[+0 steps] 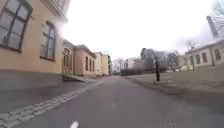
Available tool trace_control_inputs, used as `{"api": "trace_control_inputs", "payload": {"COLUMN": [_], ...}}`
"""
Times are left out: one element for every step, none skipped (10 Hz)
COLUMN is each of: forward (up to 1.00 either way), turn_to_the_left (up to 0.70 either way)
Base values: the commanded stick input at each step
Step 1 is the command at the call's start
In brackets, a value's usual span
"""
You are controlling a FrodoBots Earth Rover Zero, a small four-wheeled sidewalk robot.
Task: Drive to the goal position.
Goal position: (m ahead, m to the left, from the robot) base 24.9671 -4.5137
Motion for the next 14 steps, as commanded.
{"api": "trace_control_inputs", "payload": {"forward": [0.7, 0.7, 0.7, 0.7, 0.7, 0.7, 0.7, 0.7, 0.7, 0.7, 0.7, 0.7, 0.7, 0.7], "turn_to_the_left": [0.0, 0.0, 0.0, 0.0, 0.0, 0.0, 0.0, 0.0, 0.0, 0.0, 0.0, 0.0, 0.0, 0.0]}}
